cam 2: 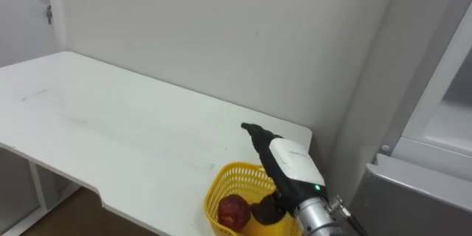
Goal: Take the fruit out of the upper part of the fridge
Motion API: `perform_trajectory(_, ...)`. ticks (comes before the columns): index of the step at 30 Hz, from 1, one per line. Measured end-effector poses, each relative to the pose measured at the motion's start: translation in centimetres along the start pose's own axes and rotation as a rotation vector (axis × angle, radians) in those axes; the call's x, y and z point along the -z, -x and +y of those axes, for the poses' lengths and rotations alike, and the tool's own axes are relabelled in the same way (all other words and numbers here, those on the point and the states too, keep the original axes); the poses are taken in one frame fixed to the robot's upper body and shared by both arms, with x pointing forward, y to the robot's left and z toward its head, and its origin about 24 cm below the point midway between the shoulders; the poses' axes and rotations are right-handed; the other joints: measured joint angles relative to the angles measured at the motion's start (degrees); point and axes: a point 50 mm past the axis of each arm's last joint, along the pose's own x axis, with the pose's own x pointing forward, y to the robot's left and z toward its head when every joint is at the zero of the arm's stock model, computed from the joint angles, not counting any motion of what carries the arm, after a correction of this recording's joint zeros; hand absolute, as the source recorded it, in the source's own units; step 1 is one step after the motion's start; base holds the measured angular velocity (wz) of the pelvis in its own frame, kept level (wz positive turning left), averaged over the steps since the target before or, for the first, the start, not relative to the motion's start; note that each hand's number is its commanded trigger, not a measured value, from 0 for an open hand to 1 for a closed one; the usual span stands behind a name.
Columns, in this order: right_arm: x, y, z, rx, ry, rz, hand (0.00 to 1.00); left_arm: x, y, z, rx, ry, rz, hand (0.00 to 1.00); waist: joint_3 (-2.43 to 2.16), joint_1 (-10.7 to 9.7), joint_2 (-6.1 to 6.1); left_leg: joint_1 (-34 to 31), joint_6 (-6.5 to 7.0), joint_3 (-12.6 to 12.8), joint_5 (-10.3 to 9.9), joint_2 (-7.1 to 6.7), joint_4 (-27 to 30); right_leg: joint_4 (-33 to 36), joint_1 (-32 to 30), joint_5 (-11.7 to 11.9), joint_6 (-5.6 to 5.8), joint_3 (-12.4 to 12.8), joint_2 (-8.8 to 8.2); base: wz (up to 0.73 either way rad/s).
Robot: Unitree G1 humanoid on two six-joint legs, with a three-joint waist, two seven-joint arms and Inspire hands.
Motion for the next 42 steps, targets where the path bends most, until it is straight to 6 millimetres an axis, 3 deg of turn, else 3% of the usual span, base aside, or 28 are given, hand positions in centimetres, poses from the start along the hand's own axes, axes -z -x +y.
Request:
perform_trajectory(4,-2.1,-0.3,-1.5,0.086,-0.053,-0.096,0.0,0.1,0.0,-0.1,0.005,0.001,0.005,0.0,-0.11,-1.5,0.59,0.2,0.0,0.1,0.0,0.0,0.0,0.1,0.1,0.0,0.0,0.4,0.03,-0.04)
perform_trajectory(9,-2.9,-0.2,-2.8,0.144,-0.093,-0.132,0.0,0.2,0.0,-1.1,0.03,0.011,0.019,0.0,-0.39,-2.9,2.38,0.6,0.18,0.7,0.0,-0.05,-0.1,0.3,0.0,0.0,0.07,1.6,-0.01,-0.07)
perform_trajectory(12,-3.8,0.2,-4.0,0.217,-0.166,-0.165,0.0,0.6,0.0,-1.3,0.029,0.015,0.033,0.0,-0.53,-4.1,2.81,1.0,0.19,1.5,0.1,0.15,-0.3,0.4,-0.1,0.0,0.07,2.4,0.1,-0.11)
perform_trajectory(16,-5.0,1.0,-5.3,0.323,-0.262,-0.222,0.0,1.5,0.3,-1.8,0.002,0.019,0.054,0.0,-1.26,-6.0,3.49,2.0,0.18,3.3,0.1,0.54,-1.0,0.4,0.2,0.1,0.03,3.7,0.38,-0.17)
perform_trajectory(18,-5.2,1.6,-6.1,0.379,-0.286,-0.242,0.0,1.8,0.4,-1.9,-0.004,0.021,0.061,0.0,-1.19,-7.1,3.6,2.7,0.16,3.6,0.1,0.69,-1.5,0.2,0.5,0.1,0.02,4.4,0.54,-0.17)
perform_trajectory(22,-5.2,3.1,-7.5,0.492,-0.322,-0.254,0.0,2.1,0.5,-2.5,-0.002,0.025,0.067,0.0,-1.03,-8.9,4.34,4.0,0.17,5.1,0.1,0.94,-2.4,0.3,0.8,0.2,-0.06,6.0,0.8,-0.19)
perform_trajectory(31,-5.5,5.7,-10.9,0.782,-0.319,-0.294,0.0,2.6,0.8,-3.6,0.003,0.039,0.075,0.0,-1.33,-13.3,4.81,2.9,0.15,5.9,0.0,1.06,-2.0,1.8,-1.3,0.2,-0.07,7.1,0.86,-0.07)
perform_trajectory(34,-5.6,6.2,-11.7,0.865,-0.32,-0.328,0.0,2.6,0.8,-3.5,-0.012,0.049,0.072,0.0,-1.37,-13.7,4.81,2.5,0.15,6.1,0.0,1.1,-1.8,2.2,-1.8,0.2,-0.08,7.5,0.88,-0.02)
perform_trajectory(39,-3.8,6.8,-12.5,0.949,-0.356,-0.248,0.0,3.0,0.9,-3.8,-0.005,0.066,0.086,0.0,-1.28,-14.1,4.54,3.0,0.16,6.1,0.0,1.04,-1.7,2.1,-1.2,0.2,-0.09,7.6,0.87,0.0)
perform_trajectory(42,-1.8,7.3,-12.2,0.947,-0.402,-0.151,0.0,3.5,1.0,-4.1,0.006,0.074,0.11,0.0,-0.99,-14.2,4.16,3.3,0.18,6.0,0.0,0.93,-1.7,1.1,-1.0,0.1,-0.07,7.7,0.86,0.0)
